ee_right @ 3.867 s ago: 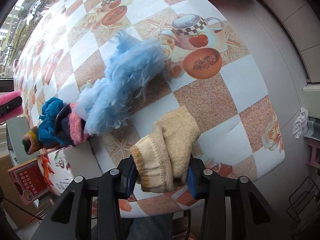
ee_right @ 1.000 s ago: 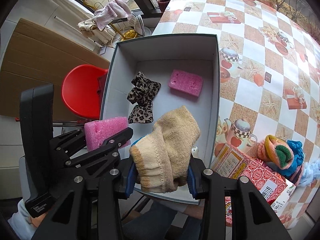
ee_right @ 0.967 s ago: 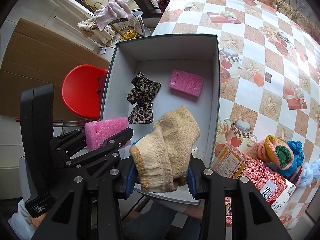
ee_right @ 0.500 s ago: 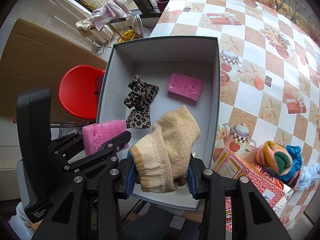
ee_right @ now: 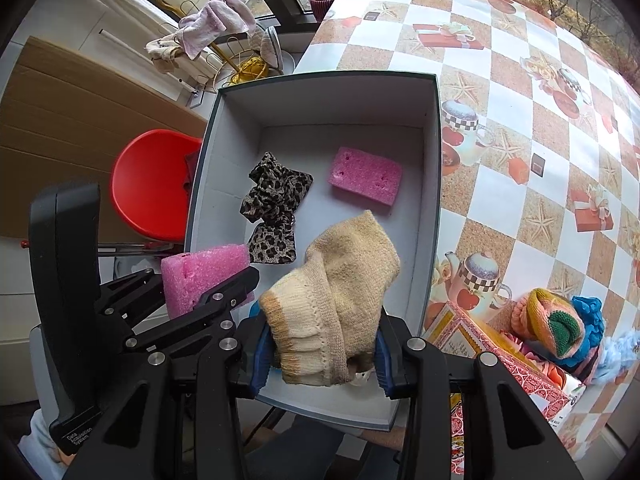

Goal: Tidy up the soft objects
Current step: 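Open the left tool dropping the pink sponge while the right tool releases the beige sock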

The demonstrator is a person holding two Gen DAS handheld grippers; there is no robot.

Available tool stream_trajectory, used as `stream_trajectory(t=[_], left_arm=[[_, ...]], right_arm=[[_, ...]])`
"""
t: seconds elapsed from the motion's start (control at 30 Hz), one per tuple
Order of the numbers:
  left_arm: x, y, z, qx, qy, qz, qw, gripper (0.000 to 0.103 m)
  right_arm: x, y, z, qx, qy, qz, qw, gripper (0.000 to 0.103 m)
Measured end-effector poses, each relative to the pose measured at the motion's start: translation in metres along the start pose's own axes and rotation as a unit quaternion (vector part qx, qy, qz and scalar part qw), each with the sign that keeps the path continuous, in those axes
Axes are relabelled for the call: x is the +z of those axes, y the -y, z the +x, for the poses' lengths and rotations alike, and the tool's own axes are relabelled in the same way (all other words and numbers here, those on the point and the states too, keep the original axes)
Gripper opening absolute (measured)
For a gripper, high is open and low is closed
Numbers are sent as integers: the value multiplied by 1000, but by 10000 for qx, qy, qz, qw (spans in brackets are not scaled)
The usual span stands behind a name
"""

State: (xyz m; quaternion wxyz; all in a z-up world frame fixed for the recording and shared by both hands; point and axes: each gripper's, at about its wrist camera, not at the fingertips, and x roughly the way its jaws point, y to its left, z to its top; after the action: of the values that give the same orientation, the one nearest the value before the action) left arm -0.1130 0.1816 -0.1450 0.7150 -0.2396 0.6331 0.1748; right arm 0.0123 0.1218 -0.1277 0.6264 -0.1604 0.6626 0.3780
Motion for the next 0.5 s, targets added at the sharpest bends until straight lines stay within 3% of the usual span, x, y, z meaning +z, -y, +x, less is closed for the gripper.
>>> stream_trajectory(t=[0.23, 0.27, 0.3, 0.4, 0.5], left_arm=[[1, 0, -1, -1, 51, -20, 10000, 26], [1, 0, -1, -6, 65, -21, 10000, 29], [1, -1, -2, -9, 78, -23, 10000, 40], [0, -3, -4, -14, 155, -99, 9998, 69], [0, -3, -5, 24, 130, -79, 9999, 78]], right_arm=[[2, -4, 2, -41, 6, -118, 9999, 44], [2, -6, 1, -79, 16, -194, 9998, 46], [2, -7, 1, -114, 29, -261, 9996, 46], [4, -8, -1, -161, 46, -288, 9994, 64], [4, -6, -2, -206, 72, -289, 9993, 68]])
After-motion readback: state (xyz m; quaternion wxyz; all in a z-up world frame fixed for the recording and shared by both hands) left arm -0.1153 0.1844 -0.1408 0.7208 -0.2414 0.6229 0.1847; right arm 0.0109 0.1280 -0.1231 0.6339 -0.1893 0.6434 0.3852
